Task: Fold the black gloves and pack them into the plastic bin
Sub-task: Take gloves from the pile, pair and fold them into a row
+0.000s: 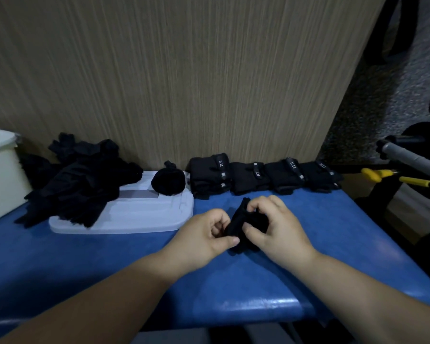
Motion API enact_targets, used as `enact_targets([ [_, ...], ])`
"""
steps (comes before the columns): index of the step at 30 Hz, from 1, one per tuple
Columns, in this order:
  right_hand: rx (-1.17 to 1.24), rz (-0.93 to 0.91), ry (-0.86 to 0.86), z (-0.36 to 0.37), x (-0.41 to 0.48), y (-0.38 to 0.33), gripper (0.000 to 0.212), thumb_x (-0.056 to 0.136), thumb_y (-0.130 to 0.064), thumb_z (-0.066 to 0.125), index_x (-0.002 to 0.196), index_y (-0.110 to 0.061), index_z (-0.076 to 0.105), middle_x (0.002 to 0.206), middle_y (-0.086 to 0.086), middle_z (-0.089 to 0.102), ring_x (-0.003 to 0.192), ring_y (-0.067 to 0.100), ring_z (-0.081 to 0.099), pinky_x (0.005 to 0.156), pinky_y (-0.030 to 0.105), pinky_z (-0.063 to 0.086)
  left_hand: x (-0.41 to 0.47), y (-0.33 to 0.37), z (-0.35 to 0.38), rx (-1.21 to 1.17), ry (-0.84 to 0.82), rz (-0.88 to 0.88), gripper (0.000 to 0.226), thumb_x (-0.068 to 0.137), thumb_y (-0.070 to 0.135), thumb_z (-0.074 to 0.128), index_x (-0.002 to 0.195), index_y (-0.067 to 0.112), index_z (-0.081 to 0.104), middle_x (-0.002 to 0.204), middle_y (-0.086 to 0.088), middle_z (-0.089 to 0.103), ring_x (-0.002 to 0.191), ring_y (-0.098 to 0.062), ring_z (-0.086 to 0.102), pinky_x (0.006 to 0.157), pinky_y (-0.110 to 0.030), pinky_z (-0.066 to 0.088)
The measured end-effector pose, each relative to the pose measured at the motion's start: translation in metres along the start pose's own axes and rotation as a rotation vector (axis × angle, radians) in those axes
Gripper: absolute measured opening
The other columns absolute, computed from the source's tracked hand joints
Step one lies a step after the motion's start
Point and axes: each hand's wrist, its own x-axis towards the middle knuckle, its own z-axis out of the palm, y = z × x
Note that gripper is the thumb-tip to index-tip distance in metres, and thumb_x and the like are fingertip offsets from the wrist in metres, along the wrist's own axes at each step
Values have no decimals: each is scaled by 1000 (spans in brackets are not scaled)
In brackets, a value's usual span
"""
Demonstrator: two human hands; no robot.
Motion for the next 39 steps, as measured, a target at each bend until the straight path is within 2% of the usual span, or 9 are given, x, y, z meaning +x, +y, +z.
enact_targets([
  [6, -96, 8, 39, 2, -1, -7, 41, 76, -29, 75, 67, -32, 35, 79, -9, 42, 72, 10, 47, 64, 25, 42, 2, -2, -1, 35, 168, 10, 30, 84, 19, 69, 68, 21, 43, 52, 12, 43, 46, -4, 34, 49, -20, 31],
  [14, -93, 33, 25, 5, -1, -16, 39, 76, -34, 74, 63, -29, 37, 79, -11, 44, 73, 7, 49, 64, 24, 42, 1, 5, -4, 49, 268, 32, 28, 85, 4, 56, 71, 20, 38, 56, 6, 38, 48, -5, 31, 45, -15, 29],
  [21, 19, 172, 92, 5, 3, -9, 34, 79, -29, 73, 75, -29, 40, 64, -8, 48, 61, 6, 46, 56, 20, 34, -4, 4, -6, -191, 46, 14, 19, 83, 11, 68, 93, 24, 57, 85, 6, 65, 79, -12, 63, 79, -34, 52],
  [24, 73, 176, 43, 3, 2, -12, 31, 82, -28, 71, 97, -41, 47, 70, -7, 52, 65, 5, 52, 58, 16, 38, -6, 4, -4, -180, 26, -3, 21, 81, 9, 71, 91, 24, 60, 90, 5, 69, 92, -11, 66, 87, -35, 54],
  [26, 47, 137, 24, 3, 2, -14, 27, 83, -26, 70, 105, -36, 58, 81, -8, 55, 77, 2, 53, 66, 10, 39, -5, 5, -4, -189, 59, -23, 16, 78, 19, 74, 84, 21, 60, 86, 0, 70, 91, -15, 68, 89, -40, 53],
  [29, 29, 91, 39, 4, 2, -17, 13, 83, -20, 69, 92, -27, 64, 86, -8, 50, 86, 1, 50, 70, 7, 37, -5, 8, -3, -206, 114, -32, 25, 71, 33, 73, 77, 16, 56, 79, -12, 65, 78, -22, 63, 82, -47, 51],
  [33, 38, 91, 109, -2, 1, -19, 20, 77, -25, 74, 76, -25, 54, 90, -14, 44, 85, 2, 49, 66, 10, 40, 0, 9, -5, -191, 274, -113, 21, 86, 20, 65, 72, 17, 49, 69, -3, 54, 68, -17, 52, 74, -49, 49],
  [36, 61, 60, 87, -6, 2, -19, 26, 76, -31, 75, 69, -22, 52, 93, -13, 46, 85, 6, 49, 65, 13, 41, 2, 11, -7, -200, 328, -174, 16, 88, 17, 58, 75, 15, 50, 70, -3, 57, 68, -16, 58, 65, -38, 50],
  [39, 150, 20, -43, -7, 3, -19, 23, 72, -49, 68, 75, -31, 53, 106, -16, 49, 102, -2, 49, 79, 6, 36, 1, 16, -6, -334, 292, -228, 6, 91, 11, 53, 86, 10, 52, 75, -4, 63, 65, -10, 65, 60, -26, 49],
])
